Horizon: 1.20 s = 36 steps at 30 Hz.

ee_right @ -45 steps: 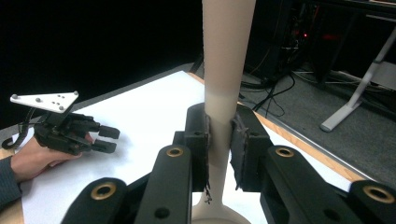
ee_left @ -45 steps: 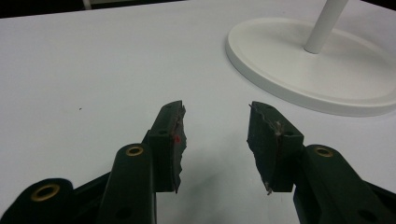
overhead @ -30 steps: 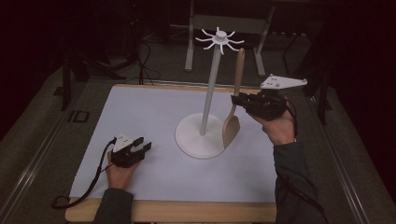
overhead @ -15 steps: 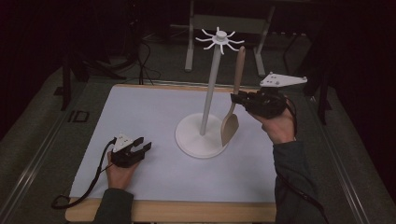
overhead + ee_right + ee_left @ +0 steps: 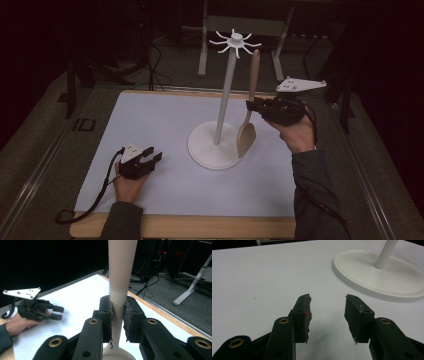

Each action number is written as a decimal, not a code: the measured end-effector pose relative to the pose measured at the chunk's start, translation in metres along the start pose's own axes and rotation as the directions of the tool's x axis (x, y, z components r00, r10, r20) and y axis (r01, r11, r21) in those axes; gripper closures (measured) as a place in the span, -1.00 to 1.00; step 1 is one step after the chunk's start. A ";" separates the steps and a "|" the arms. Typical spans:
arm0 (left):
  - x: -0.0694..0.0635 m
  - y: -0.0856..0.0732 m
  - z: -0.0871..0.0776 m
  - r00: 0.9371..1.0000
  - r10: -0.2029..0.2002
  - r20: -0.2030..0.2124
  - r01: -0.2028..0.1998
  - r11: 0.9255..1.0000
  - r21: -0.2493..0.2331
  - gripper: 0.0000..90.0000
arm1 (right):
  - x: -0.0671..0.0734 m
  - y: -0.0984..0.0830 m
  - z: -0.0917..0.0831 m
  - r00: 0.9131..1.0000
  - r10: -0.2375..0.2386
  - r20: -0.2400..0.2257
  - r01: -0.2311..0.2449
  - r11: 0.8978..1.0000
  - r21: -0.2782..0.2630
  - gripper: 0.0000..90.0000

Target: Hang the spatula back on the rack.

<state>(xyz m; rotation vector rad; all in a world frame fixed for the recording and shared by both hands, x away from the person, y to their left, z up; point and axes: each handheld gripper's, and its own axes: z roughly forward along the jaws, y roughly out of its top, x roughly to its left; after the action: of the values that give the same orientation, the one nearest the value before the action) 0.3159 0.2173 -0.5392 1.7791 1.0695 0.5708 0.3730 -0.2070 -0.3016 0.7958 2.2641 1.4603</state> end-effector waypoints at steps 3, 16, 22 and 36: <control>0.000 0.000 0.000 1.000 0.000 0.000 0.000 1.000 0.000 0.24 | 0.000 0.002 0.001 1.000 -0.003 0.001 0.003 1.000 0.011 0.73; 0.000 0.000 0.000 1.000 -0.002 0.000 0.002 1.000 0.000 0.24 | -0.001 0.004 0.013 1.000 0.009 0.007 -0.009 0.999 0.044 0.73; 0.000 0.000 0.000 1.000 0.004 0.000 -0.004 1.000 -0.001 0.24 | 0.000 0.005 0.018 1.000 0.014 0.006 -0.014 0.999 0.041 0.73; 0.000 0.000 0.000 1.000 0.003 0.000 -0.003 1.000 -0.002 0.24 | 0.000 0.002 0.022 1.000 0.024 0.008 -0.024 1.000 0.007 0.65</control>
<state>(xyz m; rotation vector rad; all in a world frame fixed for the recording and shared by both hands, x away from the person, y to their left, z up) 0.3158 0.2175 -0.5391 1.7797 1.0662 0.5734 0.3857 -0.1902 -0.3095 0.8321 2.2629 1.4576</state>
